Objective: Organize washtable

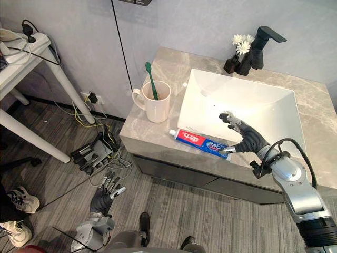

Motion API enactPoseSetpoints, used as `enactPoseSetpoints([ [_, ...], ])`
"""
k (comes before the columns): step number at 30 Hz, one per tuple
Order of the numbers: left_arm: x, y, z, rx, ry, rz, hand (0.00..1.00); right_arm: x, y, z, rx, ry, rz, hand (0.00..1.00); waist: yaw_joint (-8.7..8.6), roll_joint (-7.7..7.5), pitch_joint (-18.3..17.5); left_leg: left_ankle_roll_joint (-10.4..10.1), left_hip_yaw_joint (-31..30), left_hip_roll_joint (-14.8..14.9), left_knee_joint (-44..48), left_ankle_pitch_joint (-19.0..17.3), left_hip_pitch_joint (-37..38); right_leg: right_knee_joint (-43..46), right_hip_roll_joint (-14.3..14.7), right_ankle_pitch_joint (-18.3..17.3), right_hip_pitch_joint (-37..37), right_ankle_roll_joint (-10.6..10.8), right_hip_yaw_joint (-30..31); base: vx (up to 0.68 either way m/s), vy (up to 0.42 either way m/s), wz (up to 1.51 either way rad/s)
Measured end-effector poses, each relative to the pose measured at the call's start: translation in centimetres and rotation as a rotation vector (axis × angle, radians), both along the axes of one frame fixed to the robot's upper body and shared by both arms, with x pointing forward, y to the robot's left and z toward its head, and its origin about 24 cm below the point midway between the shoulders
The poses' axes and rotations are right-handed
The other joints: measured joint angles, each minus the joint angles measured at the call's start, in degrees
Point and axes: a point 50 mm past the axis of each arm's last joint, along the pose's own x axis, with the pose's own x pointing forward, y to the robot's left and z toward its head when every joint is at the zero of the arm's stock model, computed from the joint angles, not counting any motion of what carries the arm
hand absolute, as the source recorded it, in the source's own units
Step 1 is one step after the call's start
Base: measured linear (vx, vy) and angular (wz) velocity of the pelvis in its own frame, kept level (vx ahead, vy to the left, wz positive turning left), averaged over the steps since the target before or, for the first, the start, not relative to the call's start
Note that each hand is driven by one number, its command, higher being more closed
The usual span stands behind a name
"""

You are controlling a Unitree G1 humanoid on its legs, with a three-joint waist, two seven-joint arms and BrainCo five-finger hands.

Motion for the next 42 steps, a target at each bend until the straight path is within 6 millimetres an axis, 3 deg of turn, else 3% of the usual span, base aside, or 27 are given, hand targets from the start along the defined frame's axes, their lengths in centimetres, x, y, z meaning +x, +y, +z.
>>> enactPoseSetpoints([
  [10, 0.4, 0.1, 0.6, 0.019, -0.028, -0.023, 0.00, 0.0, 0.6, -0.9, -0.054, 0.025, 0.016, 0.00, -0.06, -0.51, 0.15, 0.04, -0.17, -0.05, -0.37, 0.30, -0.50, 0.01, 0.01, 0.00, -0.61, 0.00, -0.04, 0.00, 0.000, 0.00],
  [28, 0.7, 0.1, 1.3, 0.029, -0.058, -0.030, 0.00, 0.1, -0.1, -1.6, -0.088, 0.041, -0.030, 0.00, -0.03, -2.07, 1.19, -0.09, 0.10, 0.00, -0.67, 0.41, -1.40, 0.16, 0.02, 0.00, -1.88, 0.00, 0.32, 0.00, 0.000, 0.00],
  [29, 0.7, 0.1, 1.5, 0.030, -0.064, -0.030, 0.00, 0.1, -0.1, -1.6, -0.089, 0.041, -0.030, 1.00, -0.03, -2.17, 1.30, -0.09, 0.12, 0.03, -0.61, 0.41, -1.67, 0.20, 0.03, 0.00, -2.13, 0.00, 0.34, 0.00, 0.000, 0.00],
  [42, 1.1, 0.8, 2.7, 0.061, -0.112, -0.012, 0.00, 1.0, -0.1, 0.5, -0.117, -0.079, -0.062, 1.00, 0.26, -2.83, 4.45, -0.09, -0.23, 0.12, -0.39, 0.36, -2.83, 0.24, 0.18, 0.01, -2.95, -0.01, 0.13, 0.02, -0.004, 0.02],
])
